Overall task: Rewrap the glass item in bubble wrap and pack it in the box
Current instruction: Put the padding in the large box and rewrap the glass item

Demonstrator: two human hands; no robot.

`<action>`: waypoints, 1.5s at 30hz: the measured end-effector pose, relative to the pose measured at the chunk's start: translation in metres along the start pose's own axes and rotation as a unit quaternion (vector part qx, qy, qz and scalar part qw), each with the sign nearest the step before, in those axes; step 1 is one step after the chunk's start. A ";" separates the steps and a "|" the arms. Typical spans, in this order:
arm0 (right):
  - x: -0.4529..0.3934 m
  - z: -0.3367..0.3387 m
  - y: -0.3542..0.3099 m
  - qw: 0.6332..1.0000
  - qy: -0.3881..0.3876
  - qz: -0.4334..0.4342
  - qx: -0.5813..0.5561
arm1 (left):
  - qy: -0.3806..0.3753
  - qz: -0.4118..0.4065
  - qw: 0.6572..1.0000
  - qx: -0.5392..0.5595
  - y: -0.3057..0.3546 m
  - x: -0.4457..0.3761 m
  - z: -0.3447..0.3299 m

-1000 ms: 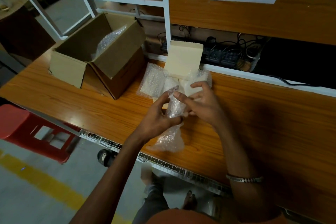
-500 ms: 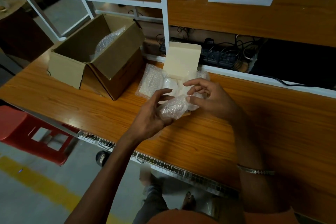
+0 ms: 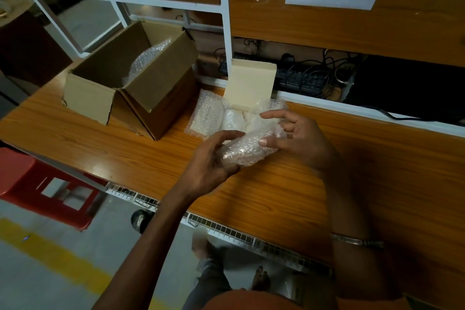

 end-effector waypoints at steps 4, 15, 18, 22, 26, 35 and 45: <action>0.003 0.021 0.003 1.000 -0.005 0.017 -0.010 | -0.006 0.039 0.994 0.103 -0.004 0.005 -0.007; 0.006 0.012 -0.001 0.992 0.023 0.067 0.102 | -0.005 0.036 0.995 0.090 -0.005 0.005 -0.007; 0.009 0.006 -0.017 0.991 0.008 0.115 0.073 | -0.035 0.022 0.999 0.023 -0.001 0.004 -0.013; 0.015 -0.009 -0.009 0.994 -0.052 0.049 0.086 | -0.036 0.017 0.997 0.060 0.005 0.003 -0.015; 0.022 -0.017 0.004 0.994 -0.098 -0.002 0.054 | -0.029 0.008 0.994 0.101 0.010 0.003 -0.009; 0.027 -0.021 0.017 0.991 -0.120 -0.029 0.044 | -0.043 -0.016 0.993 0.112 0.021 0.004 -0.007; 0.026 -0.009 0.007 0.998 0.013 0.056 -0.035 | -0.045 0.100 0.980 0.164 0.013 0.009 -0.015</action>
Point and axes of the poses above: each hand's wrist, its own x-axis away from the middle knuckle, its own z-axis out of the back of the hand, y = z × x, the point moved 7 cm from there along -x, towards the middle knuckle, and after that the axes turned 4 degrees about x, right-handed, at the moved point
